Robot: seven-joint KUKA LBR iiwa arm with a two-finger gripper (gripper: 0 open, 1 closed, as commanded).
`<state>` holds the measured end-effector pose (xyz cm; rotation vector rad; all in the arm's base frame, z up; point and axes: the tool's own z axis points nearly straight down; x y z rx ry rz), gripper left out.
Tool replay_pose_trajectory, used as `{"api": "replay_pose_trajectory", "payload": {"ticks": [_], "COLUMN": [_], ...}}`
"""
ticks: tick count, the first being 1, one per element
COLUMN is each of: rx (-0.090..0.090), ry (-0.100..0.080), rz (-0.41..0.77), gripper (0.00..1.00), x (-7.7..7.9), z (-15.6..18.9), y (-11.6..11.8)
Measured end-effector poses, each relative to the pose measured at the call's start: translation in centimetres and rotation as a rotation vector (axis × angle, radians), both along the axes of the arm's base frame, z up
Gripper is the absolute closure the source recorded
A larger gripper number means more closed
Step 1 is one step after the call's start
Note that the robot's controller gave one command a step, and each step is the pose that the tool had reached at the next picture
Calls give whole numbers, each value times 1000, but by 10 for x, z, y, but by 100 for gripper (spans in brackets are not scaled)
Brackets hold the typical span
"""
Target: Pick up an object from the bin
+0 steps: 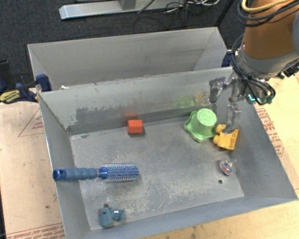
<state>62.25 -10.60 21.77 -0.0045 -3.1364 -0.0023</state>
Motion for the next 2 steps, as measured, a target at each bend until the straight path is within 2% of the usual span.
{"api": "replay_pose_trajectory", "payload": {"ticks": [1,2], "rx": [-2,5], "ry": [-10,-2], "rz": [147,281], "gripper": [0,0], "x": [21,18], "z": [-3,-118], "y": [-30,-43]}}
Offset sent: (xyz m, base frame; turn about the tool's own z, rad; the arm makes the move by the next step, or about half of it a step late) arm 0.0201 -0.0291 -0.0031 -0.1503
